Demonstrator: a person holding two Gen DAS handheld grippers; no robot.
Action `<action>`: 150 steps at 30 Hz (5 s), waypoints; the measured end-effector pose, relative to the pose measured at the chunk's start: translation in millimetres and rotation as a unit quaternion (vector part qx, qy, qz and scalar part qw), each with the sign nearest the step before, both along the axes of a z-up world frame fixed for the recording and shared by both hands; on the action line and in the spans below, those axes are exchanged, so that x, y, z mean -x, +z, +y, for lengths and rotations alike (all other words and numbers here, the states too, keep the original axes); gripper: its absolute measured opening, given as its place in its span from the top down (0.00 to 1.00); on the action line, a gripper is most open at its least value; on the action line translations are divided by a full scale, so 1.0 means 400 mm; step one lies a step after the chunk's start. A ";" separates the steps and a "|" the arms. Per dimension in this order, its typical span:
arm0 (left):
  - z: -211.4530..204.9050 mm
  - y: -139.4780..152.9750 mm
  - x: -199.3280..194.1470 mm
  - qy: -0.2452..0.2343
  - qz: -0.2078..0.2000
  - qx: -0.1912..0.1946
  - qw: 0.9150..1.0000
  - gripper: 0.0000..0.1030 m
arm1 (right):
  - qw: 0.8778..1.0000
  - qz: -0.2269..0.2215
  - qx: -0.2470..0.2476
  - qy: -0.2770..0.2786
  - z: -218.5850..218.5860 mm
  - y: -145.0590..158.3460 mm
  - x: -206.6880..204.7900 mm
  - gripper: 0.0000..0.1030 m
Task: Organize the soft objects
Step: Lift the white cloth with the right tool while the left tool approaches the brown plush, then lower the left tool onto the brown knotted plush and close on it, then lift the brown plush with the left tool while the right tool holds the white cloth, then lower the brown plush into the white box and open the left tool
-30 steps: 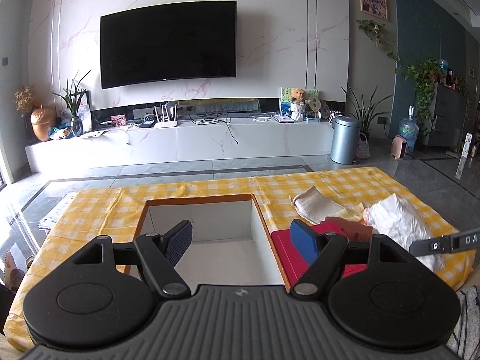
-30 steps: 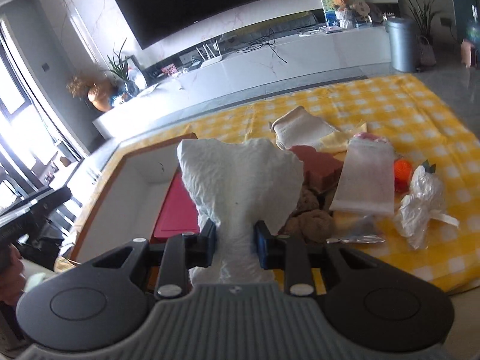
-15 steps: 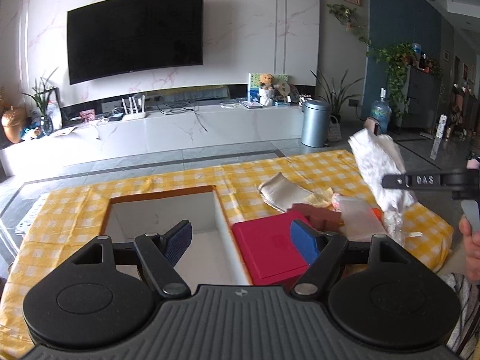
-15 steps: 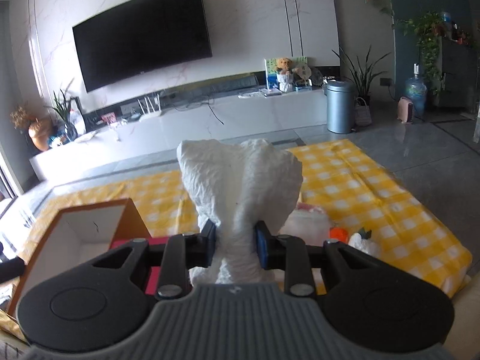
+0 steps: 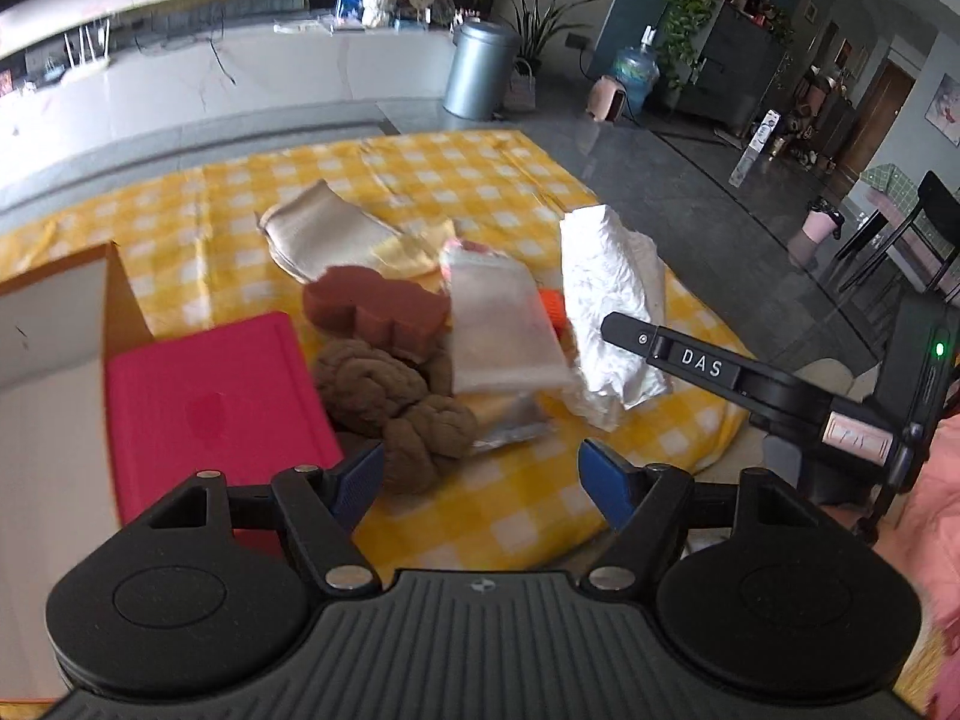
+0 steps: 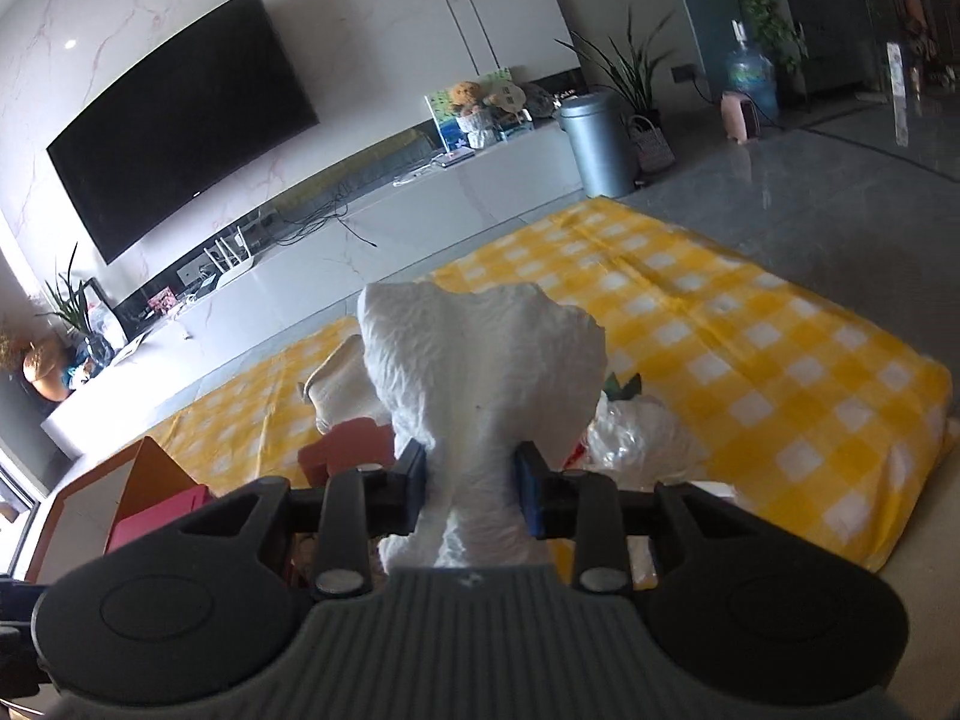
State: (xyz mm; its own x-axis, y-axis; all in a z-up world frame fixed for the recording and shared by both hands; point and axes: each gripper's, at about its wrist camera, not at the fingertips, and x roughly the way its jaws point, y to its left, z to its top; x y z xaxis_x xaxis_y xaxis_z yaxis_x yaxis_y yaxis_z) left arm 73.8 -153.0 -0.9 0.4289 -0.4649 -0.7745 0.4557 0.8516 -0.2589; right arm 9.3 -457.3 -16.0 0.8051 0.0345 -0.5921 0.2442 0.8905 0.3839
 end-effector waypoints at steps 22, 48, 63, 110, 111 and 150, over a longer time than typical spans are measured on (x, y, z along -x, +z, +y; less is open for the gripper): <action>-0.137 -0.182 -0.283 0.238 0.217 -0.057 0.945 0.16 | 0.998 -0.032 -0.054 -0.031 -0.069 -0.020 0.037 0.67; -0.253 -0.328 -0.324 0.288 0.253 -0.220 0.897 0.41 | 0.996 -0.052 -0.073 -0.021 -0.097 -0.024 0.056 0.66; -0.205 -0.222 -0.248 0.167 0.256 -0.144 0.941 0.55 | 0.996 -0.045 -0.075 -0.013 -0.098 -0.028 0.041 0.65; -0.087 -0.058 0.083 -0.063 0.020 -0.080 0.995 0.49 | 0.998 -0.027 -0.054 0.000 -0.069 -0.021 0.038 0.65; -0.071 -0.061 0.080 -0.057 0.014 -0.072 0.996 0.49 | 0.998 -0.029 -0.054 0.002 -0.068 -0.017 0.038 0.65; 0.580 0.029 0.138 0.182 -0.030 -0.101 0.978 0.49 | 0.940 -0.010 0.002 0.340 0.702 0.108 -0.065 0.67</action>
